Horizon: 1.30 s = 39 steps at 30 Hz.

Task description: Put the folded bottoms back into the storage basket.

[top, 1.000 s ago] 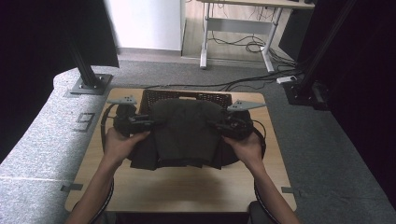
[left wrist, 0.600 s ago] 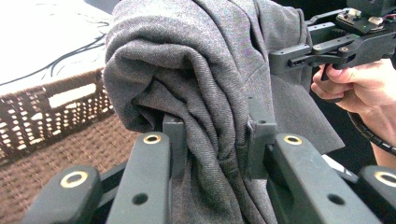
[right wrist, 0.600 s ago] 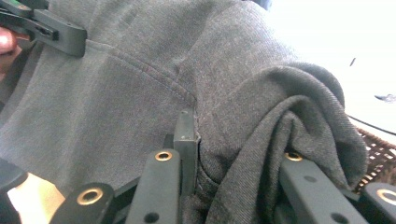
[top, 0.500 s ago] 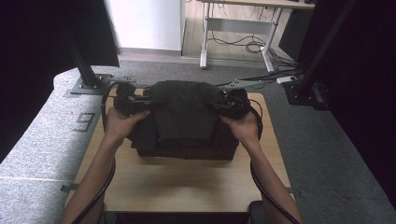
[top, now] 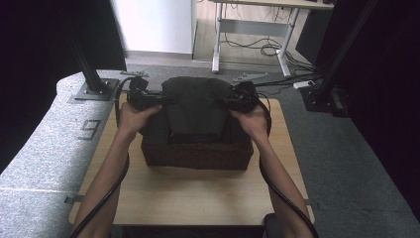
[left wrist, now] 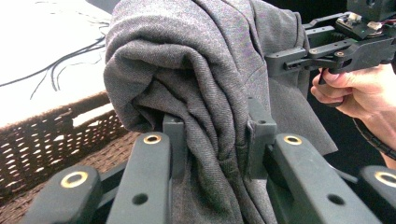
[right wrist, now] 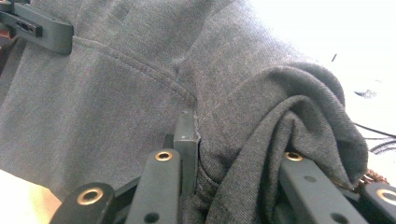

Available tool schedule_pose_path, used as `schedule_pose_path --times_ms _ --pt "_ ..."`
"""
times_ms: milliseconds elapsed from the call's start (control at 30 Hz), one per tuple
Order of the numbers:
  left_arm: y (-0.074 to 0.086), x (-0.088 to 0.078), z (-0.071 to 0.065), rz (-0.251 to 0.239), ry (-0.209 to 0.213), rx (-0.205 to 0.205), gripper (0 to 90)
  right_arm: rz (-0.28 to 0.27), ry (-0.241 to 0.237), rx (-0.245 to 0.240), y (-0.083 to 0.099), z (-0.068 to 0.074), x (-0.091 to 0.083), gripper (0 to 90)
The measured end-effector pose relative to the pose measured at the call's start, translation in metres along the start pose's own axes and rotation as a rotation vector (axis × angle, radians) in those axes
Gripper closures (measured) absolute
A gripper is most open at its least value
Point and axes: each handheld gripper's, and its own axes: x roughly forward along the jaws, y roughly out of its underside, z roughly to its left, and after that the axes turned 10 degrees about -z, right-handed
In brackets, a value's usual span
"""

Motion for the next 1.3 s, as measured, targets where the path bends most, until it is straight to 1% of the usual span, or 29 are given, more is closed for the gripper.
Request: schedule_pose_path --times_ms 100,133,200,300,467,567,700,800,900,1000,1100,1200,1300 --pt "0.007 0.009 0.013 0.011 -0.005 -0.019 68.6 0.02 0.006 0.015 0.007 -0.008 0.012 71.0" --pt "0.01 0.013 0.018 0.018 -0.007 -0.029 68.6 0.039 0.01 0.028 0.013 -0.013 0.022 71.0" --pt "0.016 0.018 0.027 0.035 -0.013 -0.042 68.6 0.045 0.011 0.029 0.016 -0.015 0.025 71.0" --pt "0.022 0.025 0.037 0.057 -0.024 -0.06 68.6 0.077 0.01 0.052 0.026 -0.023 0.038 71.0" --pt "0.033 0.033 0.051 0.101 -0.061 -0.074 68.6 0.116 0.004 0.084 0.043 -0.03 0.058 71.1" --pt "0.041 0.038 0.057 0.141 -0.097 -0.068 68.5 0.141 -0.005 0.102 0.053 -0.032 0.069 71.1" --pt "0.05 0.045 0.063 0.182 -0.134 -0.061 68.5 0.172 0.0 0.115 0.067 -0.034 0.08 71.0" --pt "0.056 0.054 0.065 0.212 -0.157 -0.053 68.4 0.19 0.006 0.12 0.076 -0.037 0.084 71.0" --pt "0.062 0.065 0.065 0.231 -0.16 -0.053 68.4 0.212 0.021 0.131 0.083 -0.043 0.084 70.9" --pt "0.067 0.077 0.062 0.251 -0.165 -0.042 68.2 0.231 0.043 0.134 0.088 -0.048 0.081 70.8" --pt "0.071 0.087 0.061 0.273 -0.186 -0.034 68.1 0.251 0.074 0.129 0.092 -0.052 0.081 70.7" --pt "0.073 0.09 0.061 0.289 -0.21 -0.03 68.0 0.27 0.098 0.119 0.095 -0.052 0.084 70.6" --pt "0.072 0.087 0.06 0.304 -0.237 -0.021 67.9 0.28 0.101 0.115 0.097 -0.049 0.092 70.5"
